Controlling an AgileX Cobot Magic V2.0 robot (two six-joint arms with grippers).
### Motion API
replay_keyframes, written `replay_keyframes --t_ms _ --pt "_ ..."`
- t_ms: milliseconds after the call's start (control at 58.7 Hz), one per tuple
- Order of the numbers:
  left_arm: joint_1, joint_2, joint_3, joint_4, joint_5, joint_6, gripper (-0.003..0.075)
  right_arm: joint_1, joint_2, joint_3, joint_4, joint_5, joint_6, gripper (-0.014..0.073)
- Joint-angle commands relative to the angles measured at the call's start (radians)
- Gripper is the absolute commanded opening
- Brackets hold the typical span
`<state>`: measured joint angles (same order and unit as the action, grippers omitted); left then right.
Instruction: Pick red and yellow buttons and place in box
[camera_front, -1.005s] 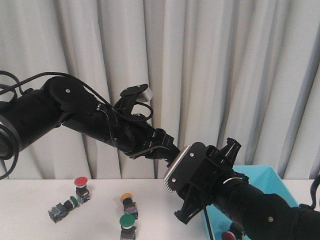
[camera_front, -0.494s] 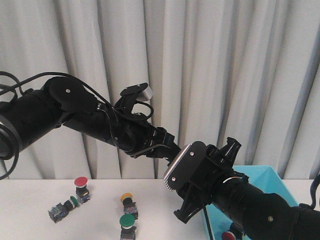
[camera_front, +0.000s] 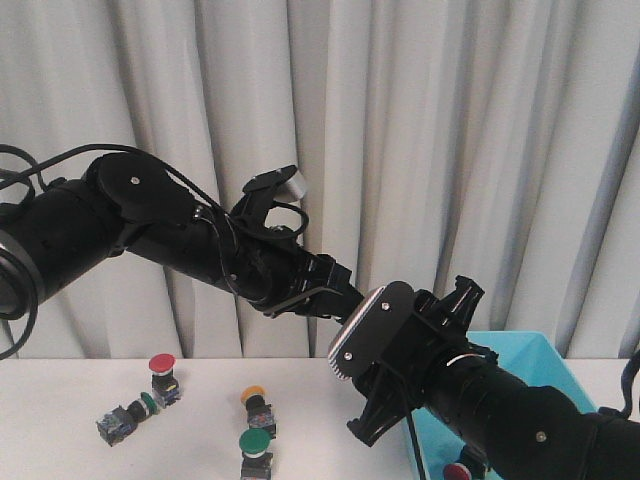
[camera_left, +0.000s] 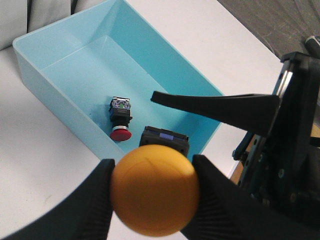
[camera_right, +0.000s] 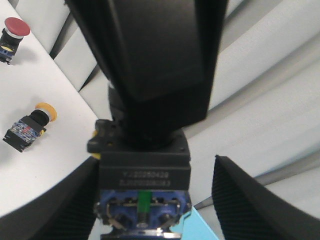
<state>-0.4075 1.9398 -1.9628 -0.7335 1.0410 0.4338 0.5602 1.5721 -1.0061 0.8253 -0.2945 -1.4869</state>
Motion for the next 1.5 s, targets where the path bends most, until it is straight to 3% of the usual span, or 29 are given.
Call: replay_keyframes --t_ms 0,358,919,1481 --pt "-0.005 -0.055 -0.034 -0.062 -0.030 0.001 0.0246 -0.001 -0.037 -0.034 -0.013 -0.058 0.006 0.0467" --pt "-0.005 -0.055 -0.034 -0.062 -0.020 0.001 0.0246 -0.001 -0.037 -0.034 -0.013 -0.058 0.008 0.0436" --pt "-0.005 -0.055 -0.034 -0.063 -0.020 0.001 0.0246 -0.001 -0.037 -0.034 -0.013 -0.058 0.008 0.0148" --pt "-0.005 -0.055 -0.034 -0.063 -0.019 0.001 0.0246 -0.001 -0.037 -0.034 -0.013 -0.059 0.007 0.0151"
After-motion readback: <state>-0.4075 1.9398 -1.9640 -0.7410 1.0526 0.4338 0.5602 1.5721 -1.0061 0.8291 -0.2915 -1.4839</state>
